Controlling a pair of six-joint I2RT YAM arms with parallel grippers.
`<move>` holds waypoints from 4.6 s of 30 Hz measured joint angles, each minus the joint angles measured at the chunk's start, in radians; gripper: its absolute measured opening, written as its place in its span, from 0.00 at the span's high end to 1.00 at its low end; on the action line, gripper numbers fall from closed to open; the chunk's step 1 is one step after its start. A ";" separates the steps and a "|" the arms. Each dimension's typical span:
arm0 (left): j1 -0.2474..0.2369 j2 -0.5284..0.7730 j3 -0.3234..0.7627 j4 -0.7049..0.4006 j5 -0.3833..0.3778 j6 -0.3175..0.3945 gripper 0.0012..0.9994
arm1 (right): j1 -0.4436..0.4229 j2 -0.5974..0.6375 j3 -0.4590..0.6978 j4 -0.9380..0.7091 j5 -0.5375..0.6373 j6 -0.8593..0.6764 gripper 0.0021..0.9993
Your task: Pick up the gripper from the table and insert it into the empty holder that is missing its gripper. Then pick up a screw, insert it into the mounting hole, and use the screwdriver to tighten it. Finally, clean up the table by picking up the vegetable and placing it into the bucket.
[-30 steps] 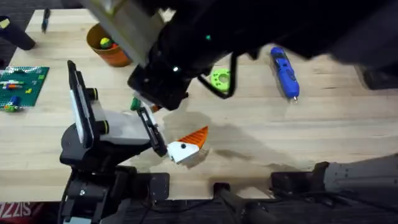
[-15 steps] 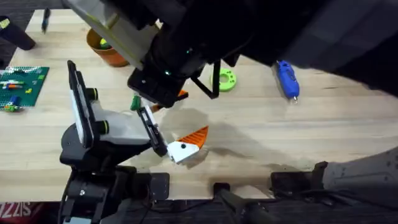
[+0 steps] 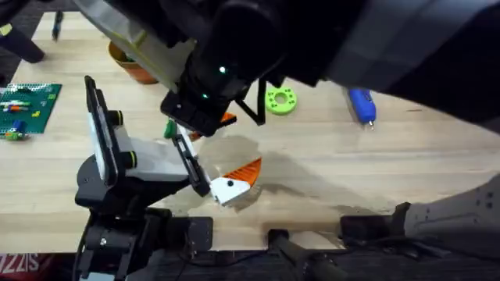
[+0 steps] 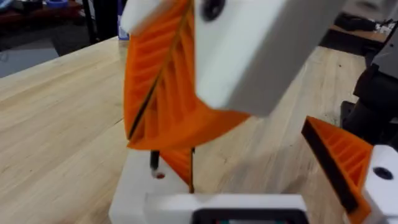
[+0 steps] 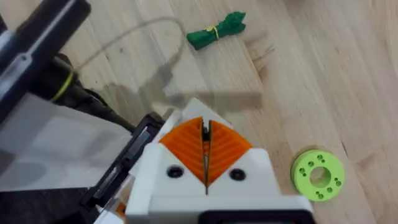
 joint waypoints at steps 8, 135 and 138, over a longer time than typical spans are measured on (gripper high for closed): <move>0.000 0.000 0.000 0.000 0.000 0.000 0.01 | 0.000 0.008 0.000 -0.002 0.000 0.000 0.99; 0.000 0.000 0.000 -0.002 0.007 -0.008 0.01 | 0.026 0.052 0.032 -0.052 0.025 0.013 0.99; 0.000 0.000 0.000 -0.002 0.007 -0.008 0.01 | 0.026 0.052 0.032 -0.056 0.025 0.013 0.99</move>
